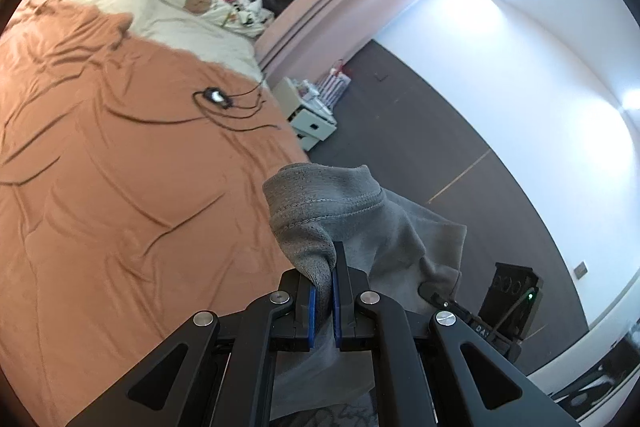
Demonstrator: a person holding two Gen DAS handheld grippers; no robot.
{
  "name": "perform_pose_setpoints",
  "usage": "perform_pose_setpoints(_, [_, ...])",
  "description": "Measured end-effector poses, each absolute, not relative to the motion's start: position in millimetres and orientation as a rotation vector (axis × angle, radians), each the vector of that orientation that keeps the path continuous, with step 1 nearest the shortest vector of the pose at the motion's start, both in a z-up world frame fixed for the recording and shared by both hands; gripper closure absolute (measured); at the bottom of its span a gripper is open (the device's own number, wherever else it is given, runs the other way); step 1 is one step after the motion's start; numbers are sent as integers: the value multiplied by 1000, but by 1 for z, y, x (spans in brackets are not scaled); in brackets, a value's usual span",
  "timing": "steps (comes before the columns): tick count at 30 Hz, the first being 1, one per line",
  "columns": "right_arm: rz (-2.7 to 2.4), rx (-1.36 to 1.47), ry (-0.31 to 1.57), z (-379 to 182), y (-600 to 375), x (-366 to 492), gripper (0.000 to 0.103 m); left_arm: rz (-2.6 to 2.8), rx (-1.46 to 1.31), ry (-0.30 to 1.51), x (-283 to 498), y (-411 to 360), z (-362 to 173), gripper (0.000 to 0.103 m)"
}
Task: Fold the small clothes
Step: 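Carry the lifted grey shirt with both grippers toward the folded olive cloth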
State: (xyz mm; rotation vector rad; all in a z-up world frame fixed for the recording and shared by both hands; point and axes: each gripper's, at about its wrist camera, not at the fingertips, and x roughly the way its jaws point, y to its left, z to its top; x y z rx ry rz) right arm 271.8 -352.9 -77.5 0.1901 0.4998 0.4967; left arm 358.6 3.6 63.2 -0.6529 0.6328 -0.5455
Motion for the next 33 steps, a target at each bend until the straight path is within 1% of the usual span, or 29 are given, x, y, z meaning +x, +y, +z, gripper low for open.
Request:
perform_pose_setpoints(4, [496, 195, 477, -73, -376, 262, 92, -572, -640, 623, 358, -21, 78, 97])
perform_pose_setpoints(12, [446, 154, 434, -69, -405, 233, 92, -645, -596, 639, 363, -72, 90, 97])
perform_pose_setpoints(26, [278, 152, 364, -50, -445, 179, 92, -867, -484, 643, 375, -193, 132, 97])
perform_pose_setpoints(33, [211, 132, 321, -48, -463, 163, 92, -975, -456, 661, 394, -252, 134, 97])
